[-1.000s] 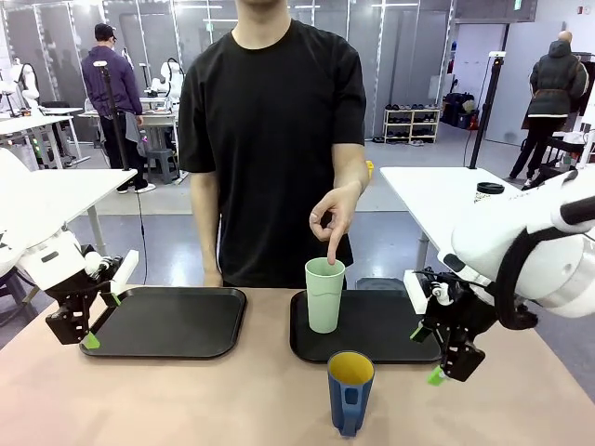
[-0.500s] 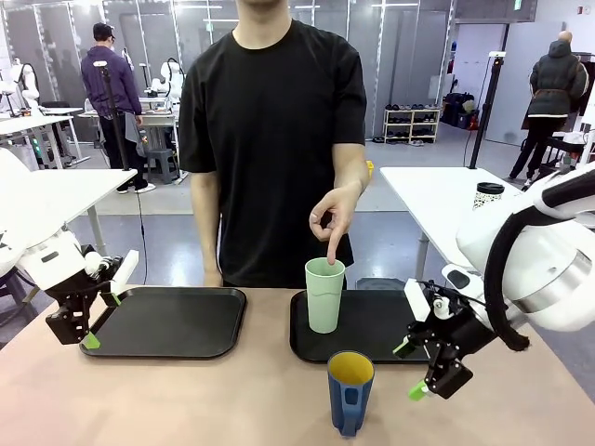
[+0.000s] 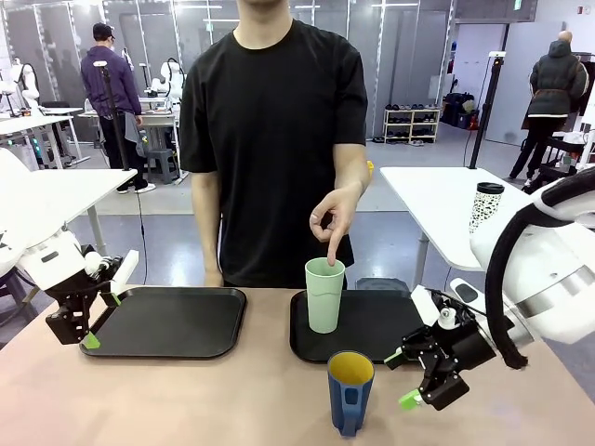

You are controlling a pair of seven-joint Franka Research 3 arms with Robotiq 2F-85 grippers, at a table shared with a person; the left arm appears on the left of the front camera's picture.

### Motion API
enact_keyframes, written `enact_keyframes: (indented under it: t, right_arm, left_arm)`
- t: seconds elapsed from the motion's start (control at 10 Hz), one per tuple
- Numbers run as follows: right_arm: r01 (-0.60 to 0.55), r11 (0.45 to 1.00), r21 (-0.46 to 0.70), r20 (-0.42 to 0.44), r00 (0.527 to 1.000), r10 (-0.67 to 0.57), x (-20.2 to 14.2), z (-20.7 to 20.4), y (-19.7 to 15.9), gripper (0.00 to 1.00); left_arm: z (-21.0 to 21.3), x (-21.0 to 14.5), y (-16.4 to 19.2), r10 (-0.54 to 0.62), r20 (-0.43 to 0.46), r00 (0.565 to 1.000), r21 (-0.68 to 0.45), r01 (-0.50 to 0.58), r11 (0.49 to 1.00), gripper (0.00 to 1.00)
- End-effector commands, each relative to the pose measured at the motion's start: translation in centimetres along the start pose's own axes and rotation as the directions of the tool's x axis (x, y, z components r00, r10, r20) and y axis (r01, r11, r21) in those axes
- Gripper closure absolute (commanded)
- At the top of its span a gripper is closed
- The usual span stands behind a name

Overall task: Sort and store the cups by type.
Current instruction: Pick up the Handle plastic cup and place it into the empty Flat Tray.

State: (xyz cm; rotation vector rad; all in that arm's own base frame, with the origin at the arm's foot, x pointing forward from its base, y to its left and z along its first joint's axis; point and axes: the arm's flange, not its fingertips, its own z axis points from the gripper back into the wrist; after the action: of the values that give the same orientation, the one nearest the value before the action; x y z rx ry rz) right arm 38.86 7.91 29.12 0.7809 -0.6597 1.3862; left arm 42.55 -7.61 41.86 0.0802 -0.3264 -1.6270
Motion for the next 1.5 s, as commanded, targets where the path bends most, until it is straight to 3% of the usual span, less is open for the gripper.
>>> enact_keyframes:
  t: [0.0,0.4,0.7,1.1,1.4]
  right_arm:
    - [-0.034,0.999,-0.021,0.056,0.998,0.035,-2.1,-1.6,1.7,0.00]
    - [-0.133,0.990,-0.048,0.179,0.974,0.139,-4.5,-2.4,1.7,0.00]
    - [-0.096,0.990,-0.099,0.282,0.952,0.120,-5.1,-2.7,2.2,0.00]
    - [-0.061,0.995,-0.085,0.403,0.911,0.090,-5.9,-3.6,2.3,0.00]
    - [-0.038,0.996,-0.075,0.433,0.899,0.067,-6.4,-3.3,2.0,0.00]
  left_arm:
    - [-0.1,-0.1,-0.2,-0.003,-0.022,1.000,0.022,0.004,1.000,0.00]
    - [-0.1,-0.1,-0.2,-0.003,-0.022,1.000,0.022,0.004,1.000,0.00]
    - [-0.1,-0.1,-0.2,-0.003,-0.022,1.000,0.022,0.004,1.000,0.00]
    - [-0.1,-0.1,-0.2,-0.003,-0.022,1.000,0.022,0.004,1.000,0.00]
    - [-0.1,-0.1,-0.2,-0.003,-0.022,1.000,0.022,0.004,1.000,0.00]
